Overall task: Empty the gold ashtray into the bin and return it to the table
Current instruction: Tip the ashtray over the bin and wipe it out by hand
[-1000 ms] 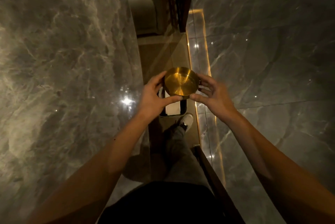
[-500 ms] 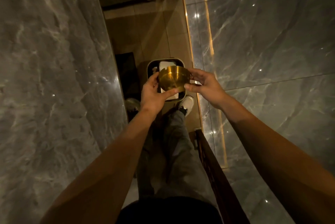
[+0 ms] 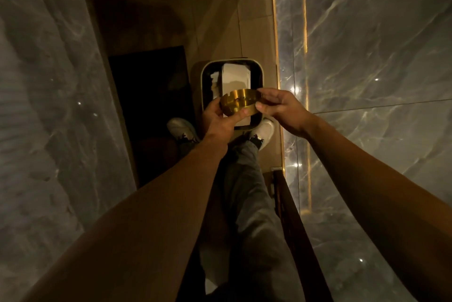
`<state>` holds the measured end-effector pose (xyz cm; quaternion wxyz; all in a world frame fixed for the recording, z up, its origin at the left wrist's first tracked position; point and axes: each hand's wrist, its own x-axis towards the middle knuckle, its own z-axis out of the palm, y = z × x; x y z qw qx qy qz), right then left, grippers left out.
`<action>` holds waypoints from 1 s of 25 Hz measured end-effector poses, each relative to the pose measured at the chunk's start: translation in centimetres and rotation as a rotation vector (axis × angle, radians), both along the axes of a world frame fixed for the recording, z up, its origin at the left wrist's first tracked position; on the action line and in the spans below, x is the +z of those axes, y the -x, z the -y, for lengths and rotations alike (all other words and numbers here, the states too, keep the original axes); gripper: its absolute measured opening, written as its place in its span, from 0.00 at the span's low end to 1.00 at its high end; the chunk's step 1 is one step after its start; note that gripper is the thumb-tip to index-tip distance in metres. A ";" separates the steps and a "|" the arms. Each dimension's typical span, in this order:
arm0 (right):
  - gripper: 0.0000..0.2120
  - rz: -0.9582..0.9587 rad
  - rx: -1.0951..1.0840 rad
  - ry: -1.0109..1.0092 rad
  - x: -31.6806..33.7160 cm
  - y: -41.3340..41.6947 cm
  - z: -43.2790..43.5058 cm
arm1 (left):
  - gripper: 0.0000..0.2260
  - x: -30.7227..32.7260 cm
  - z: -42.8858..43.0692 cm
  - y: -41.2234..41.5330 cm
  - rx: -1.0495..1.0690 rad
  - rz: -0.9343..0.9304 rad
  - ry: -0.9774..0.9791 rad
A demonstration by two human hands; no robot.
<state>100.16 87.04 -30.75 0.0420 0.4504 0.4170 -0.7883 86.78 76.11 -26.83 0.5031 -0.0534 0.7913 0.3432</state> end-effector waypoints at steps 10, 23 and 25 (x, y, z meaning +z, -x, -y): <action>0.15 0.122 -0.048 0.034 -6.3 1.9 1.2 | 0.17 -7.0 -0.5 0.7 0.074 -0.083 0.098; 0.10 0.219 -0.176 -0.054 -10.1 1.9 2.7 | 0.23 -11.2 -0.7 -0.2 0.112 -0.114 0.196; 0.09 0.228 -0.187 -0.078 -10.6 2.3 2.7 | 0.20 -11.6 -0.8 -0.1 0.134 -0.134 0.203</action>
